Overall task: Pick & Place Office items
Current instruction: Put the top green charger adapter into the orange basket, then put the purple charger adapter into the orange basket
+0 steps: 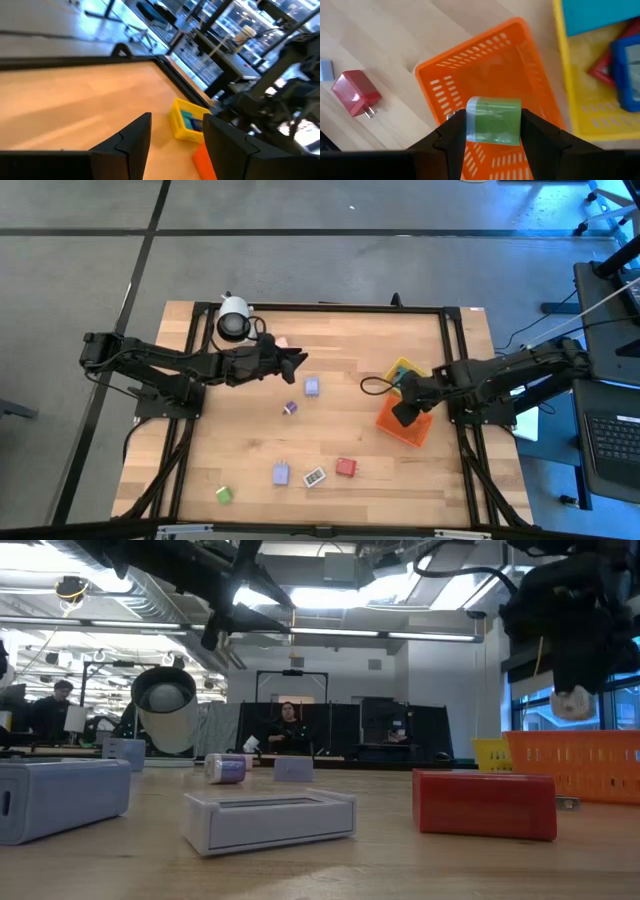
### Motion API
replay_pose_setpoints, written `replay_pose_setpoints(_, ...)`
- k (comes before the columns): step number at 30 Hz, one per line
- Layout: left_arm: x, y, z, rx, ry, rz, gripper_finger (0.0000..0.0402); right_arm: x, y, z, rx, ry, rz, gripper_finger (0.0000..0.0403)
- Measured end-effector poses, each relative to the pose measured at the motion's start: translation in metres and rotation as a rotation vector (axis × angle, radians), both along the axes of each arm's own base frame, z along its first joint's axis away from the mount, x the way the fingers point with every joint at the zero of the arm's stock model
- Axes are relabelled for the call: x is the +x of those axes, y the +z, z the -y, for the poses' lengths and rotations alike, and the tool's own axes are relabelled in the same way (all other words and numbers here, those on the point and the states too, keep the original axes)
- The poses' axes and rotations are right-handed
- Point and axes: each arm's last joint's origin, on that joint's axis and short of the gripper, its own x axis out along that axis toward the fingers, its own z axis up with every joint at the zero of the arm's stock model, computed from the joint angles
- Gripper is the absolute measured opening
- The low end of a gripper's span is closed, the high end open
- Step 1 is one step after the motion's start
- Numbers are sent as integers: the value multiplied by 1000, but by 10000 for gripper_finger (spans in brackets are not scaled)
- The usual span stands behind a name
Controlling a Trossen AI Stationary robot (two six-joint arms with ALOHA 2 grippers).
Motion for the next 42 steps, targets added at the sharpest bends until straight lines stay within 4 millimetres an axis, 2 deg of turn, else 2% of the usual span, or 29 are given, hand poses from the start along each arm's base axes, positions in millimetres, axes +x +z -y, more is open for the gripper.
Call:
replay_pose_setpoints(8, 1, 0, 13, -17, -64, 8, 173, -2, -21, 0, -34, 0, 15, 164)
replay_pose_setpoints(14, 1, 0, 25, -9, -104, 4, 173, -6, -30, 1, -55, -4, -6, 168)
replay_pose_setpoints(20, 1, -2, 43, -46, -288, -18, 173, -2, -29, 0, -62, 40, 36, 210)
replay_pose_setpoints(27, -4, -7, 77, -239, -531, -32, 194, 4, -26, -1, -49, 67, 106, 264)
replay_pose_setpoints(31, -12, -16, 95, -291, -591, -140, 212, 6, -25, -2, -31, 76, 128, 283)
replay_pose_setpoints(34, -20, -27, 99, -227, -520, -263, 220, 8, -24, -2, -42, 69, 150, 289)
replay_pose_setpoints(38, -26, -40, 96, 13, -336, -403, 221, 11, -23, -2, -47, 58, 189, 290)
replay_pose_setpoints(42, -22, -48, 95, 189, -280, -481, 221, 14, -21, -3, -39, 51, 231, 290)
